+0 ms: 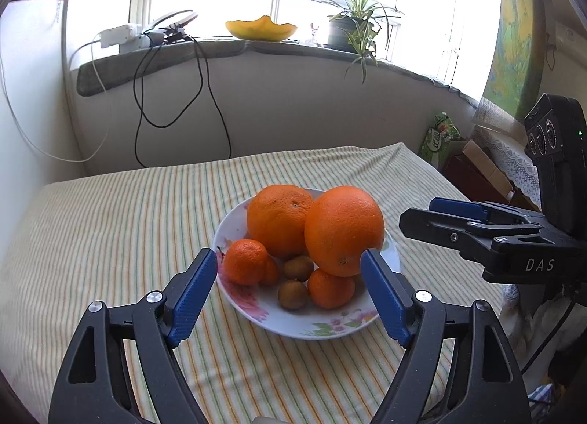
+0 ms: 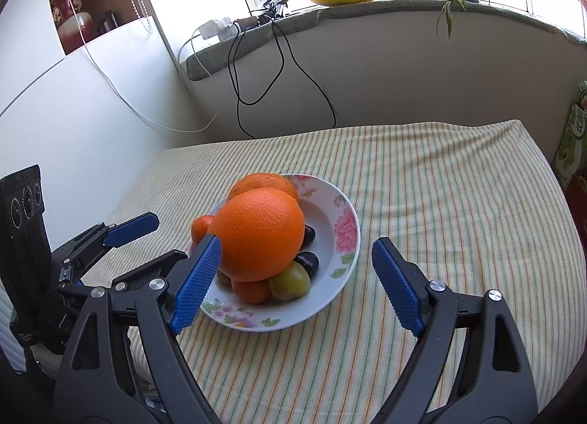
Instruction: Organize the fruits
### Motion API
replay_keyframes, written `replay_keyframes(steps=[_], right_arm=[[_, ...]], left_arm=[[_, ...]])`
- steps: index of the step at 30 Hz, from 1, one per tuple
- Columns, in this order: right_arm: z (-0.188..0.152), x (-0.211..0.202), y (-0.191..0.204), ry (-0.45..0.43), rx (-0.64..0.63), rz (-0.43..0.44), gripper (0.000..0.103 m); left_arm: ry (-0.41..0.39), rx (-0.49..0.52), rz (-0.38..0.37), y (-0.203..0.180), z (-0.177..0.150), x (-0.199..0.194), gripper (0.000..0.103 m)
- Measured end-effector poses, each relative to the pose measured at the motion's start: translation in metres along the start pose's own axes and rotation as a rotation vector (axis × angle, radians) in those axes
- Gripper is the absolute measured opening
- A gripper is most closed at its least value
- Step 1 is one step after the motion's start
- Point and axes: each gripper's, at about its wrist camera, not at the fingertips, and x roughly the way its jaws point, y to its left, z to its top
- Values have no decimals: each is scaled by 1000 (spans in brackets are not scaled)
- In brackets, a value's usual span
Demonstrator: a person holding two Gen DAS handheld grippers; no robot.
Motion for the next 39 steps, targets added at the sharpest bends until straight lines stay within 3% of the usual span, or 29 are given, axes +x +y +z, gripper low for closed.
replay_keyframes(steps=[4, 7, 17, 39], right_arm=[[-8, -11, 2, -47, -30, -47, 87], [-15, -18, 3, -75, -45, -72, 93], [-25, -31, -6, -141, -2, -88, 94], [-27, -28, 0, -125, -39, -128, 96]], left_arm=[[-8, -13, 31, 1, -6, -8, 80], [-13, -24, 52, 2, -10, -14, 81], [-14, -35, 73, 6, -19, -21, 81], [-19, -42, 74, 8, -20, -22, 81]])
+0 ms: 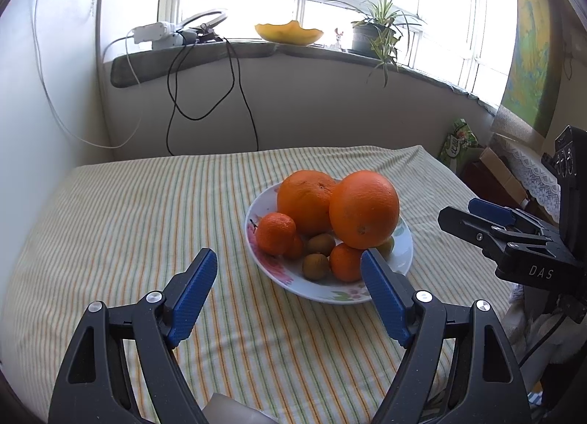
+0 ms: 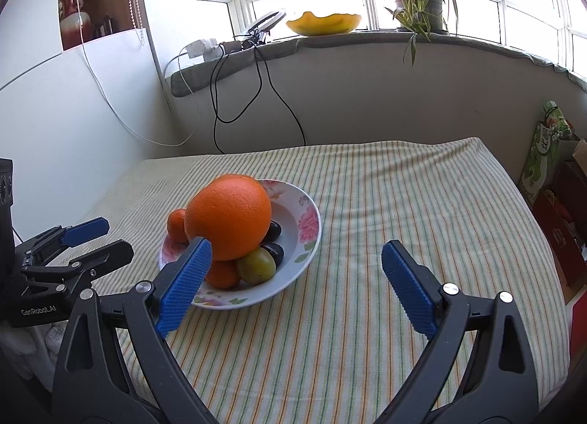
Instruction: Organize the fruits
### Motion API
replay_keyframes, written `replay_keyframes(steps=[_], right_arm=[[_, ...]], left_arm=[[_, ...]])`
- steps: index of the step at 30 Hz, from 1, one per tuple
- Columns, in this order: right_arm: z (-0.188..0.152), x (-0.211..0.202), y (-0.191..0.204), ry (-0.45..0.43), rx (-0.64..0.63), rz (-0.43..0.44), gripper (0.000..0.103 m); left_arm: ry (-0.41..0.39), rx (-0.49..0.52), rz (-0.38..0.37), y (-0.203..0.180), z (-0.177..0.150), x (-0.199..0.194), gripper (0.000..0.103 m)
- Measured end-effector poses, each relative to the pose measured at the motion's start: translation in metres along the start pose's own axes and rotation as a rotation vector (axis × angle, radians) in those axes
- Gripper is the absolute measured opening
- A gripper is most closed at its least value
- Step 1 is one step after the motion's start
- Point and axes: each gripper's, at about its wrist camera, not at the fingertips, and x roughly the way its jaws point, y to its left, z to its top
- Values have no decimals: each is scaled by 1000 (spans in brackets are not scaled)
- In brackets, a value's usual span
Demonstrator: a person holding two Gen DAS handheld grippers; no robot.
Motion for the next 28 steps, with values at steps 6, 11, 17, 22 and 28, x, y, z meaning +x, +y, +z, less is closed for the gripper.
replay_keyframes(steps=[6, 11, 17, 22, 28], right_arm=[[0, 0, -1, 0, 9, -8, 96], [0, 1, -1, 2, 9, -8, 96], [-1, 1, -2, 4, 19, -12, 96], [-2, 1, -2, 6, 27, -18, 96], [-2, 3, -5, 13, 32, -21, 96]], left_arm=[[0, 0, -1, 0, 0, 0, 81], [0, -1, 1, 0, 0, 0, 81], [0, -2, 2, 0, 0, 0, 81], [-1, -6, 2, 1, 1, 1, 81], [-16, 8, -1, 0, 0, 0, 81]])
